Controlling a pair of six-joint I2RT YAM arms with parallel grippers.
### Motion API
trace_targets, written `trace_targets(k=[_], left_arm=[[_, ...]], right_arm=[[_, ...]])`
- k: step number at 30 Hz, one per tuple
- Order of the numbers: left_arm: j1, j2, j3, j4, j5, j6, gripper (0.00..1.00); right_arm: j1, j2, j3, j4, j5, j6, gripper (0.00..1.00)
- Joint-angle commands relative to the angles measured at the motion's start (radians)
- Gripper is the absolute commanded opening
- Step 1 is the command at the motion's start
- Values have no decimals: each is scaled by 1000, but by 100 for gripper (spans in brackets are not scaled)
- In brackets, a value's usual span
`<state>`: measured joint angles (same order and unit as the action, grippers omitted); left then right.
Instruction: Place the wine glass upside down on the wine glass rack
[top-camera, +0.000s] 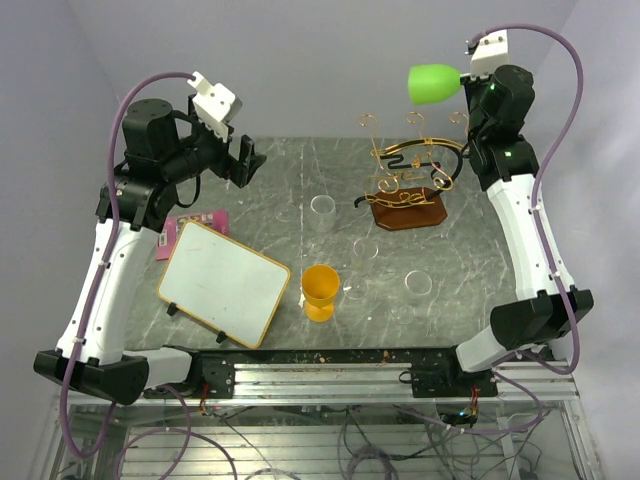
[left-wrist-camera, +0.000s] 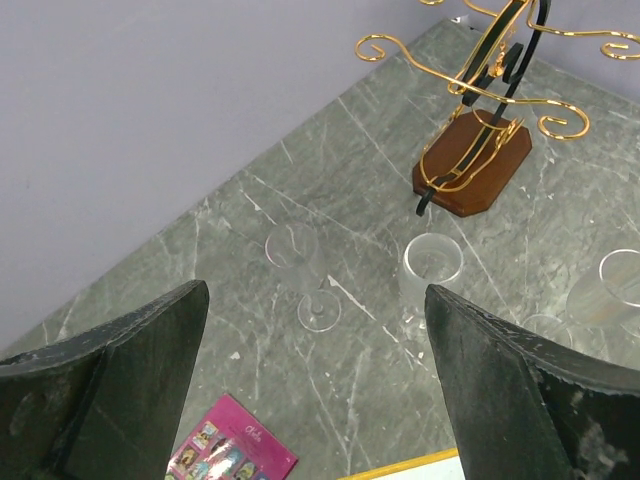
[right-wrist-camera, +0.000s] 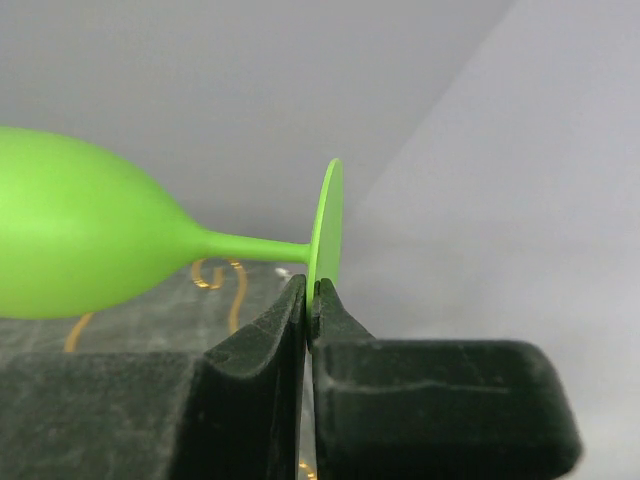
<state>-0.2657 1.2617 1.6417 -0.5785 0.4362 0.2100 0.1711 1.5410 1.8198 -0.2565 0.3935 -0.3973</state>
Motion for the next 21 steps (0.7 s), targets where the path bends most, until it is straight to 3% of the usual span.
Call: trace_targets(k=[1, 10, 21], left_arm=[[-7, -37, -9, -16, 1, 40, 100], [-2, -42, -24, -13, 24, 40, 100], [3, -38, -28, -7, 38, 32, 100]], right_arm=[[-14, 52, 19, 142, 201, -172, 0], [-22, 242, 182, 224, 339, -347, 0], [-24, 447, 334, 217, 378, -431, 0]])
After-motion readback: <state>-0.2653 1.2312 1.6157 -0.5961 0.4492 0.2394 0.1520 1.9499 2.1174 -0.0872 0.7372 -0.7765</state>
